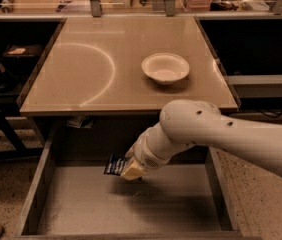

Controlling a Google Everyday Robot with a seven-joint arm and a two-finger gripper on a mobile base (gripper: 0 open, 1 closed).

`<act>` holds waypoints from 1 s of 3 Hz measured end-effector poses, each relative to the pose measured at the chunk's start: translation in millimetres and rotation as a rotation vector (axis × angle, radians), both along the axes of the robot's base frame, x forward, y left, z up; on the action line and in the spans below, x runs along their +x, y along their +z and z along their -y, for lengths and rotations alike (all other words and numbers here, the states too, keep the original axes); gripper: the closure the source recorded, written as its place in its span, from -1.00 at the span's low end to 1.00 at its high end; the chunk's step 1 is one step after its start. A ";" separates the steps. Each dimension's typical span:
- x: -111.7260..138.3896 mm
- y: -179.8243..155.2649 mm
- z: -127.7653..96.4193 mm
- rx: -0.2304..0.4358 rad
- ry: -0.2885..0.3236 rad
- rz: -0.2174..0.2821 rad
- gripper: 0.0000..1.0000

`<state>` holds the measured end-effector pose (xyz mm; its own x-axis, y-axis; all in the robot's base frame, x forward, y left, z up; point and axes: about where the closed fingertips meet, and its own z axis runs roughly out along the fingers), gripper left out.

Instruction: Pick rxbar blueberry from top drawer and place on counter

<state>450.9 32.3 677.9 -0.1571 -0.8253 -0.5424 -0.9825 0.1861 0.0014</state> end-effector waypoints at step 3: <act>47.9 132.8 20.8 -0.108 -0.020 0.155 1.00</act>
Offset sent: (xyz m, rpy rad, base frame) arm 0.0549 -0.0288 0.1478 -0.0962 -0.1679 -0.0444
